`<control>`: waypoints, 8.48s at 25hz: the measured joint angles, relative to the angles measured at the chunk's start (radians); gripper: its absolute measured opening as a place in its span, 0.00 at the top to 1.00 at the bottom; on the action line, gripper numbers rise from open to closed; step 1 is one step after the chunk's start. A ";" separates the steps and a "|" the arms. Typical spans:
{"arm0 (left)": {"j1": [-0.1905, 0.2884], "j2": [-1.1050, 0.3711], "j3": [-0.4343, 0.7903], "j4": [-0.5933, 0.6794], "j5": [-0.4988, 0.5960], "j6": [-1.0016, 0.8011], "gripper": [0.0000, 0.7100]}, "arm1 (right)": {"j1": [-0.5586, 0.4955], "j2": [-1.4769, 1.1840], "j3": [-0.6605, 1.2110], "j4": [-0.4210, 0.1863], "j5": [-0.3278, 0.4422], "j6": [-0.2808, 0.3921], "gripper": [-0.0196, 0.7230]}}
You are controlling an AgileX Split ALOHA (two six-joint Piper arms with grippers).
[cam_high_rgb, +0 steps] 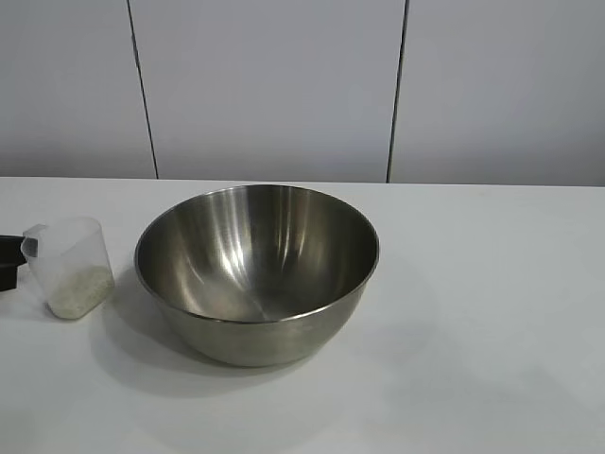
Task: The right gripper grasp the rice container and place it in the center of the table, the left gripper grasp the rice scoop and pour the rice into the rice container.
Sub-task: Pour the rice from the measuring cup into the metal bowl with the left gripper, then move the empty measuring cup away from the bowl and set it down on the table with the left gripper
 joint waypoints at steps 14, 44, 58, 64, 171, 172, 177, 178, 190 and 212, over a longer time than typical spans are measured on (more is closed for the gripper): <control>0.000 -0.026 -0.004 0.033 0.099 0.002 0.99 | 0.000 0.000 0.000 0.000 -0.001 0.000 0.25; -0.751 -0.549 -0.337 0.153 1.157 0.052 0.99 | 0.000 0.000 0.000 0.000 0.000 0.000 0.25; -1.136 -0.463 -0.540 0.571 1.787 0.001 0.99 | 0.000 0.000 0.000 0.000 0.000 0.000 0.25; -1.164 -0.315 -0.557 0.588 1.929 0.170 0.99 | 0.000 0.000 0.000 0.000 0.000 0.000 0.25; -0.184 -0.497 -0.059 -0.550 0.411 0.073 0.99 | 0.000 0.000 0.000 0.000 0.000 0.000 0.25; -0.181 -0.472 -0.048 -0.553 0.394 0.074 0.99 | 0.000 0.000 0.000 0.000 0.000 0.000 0.25; -0.178 -0.344 0.005 -0.558 0.278 0.083 0.99 | 0.000 0.000 0.000 0.000 0.000 0.000 0.25; -0.178 -0.322 0.016 -0.558 0.255 0.083 0.99 | 0.000 0.000 0.000 0.000 0.000 0.000 0.25; -0.173 -0.143 0.105 -0.562 0.130 0.098 0.99 | 0.000 0.000 0.000 0.000 -0.001 0.000 0.25; -0.173 -0.124 0.125 -0.516 0.195 0.122 0.73 | 0.000 0.000 0.000 0.000 -0.001 0.000 0.25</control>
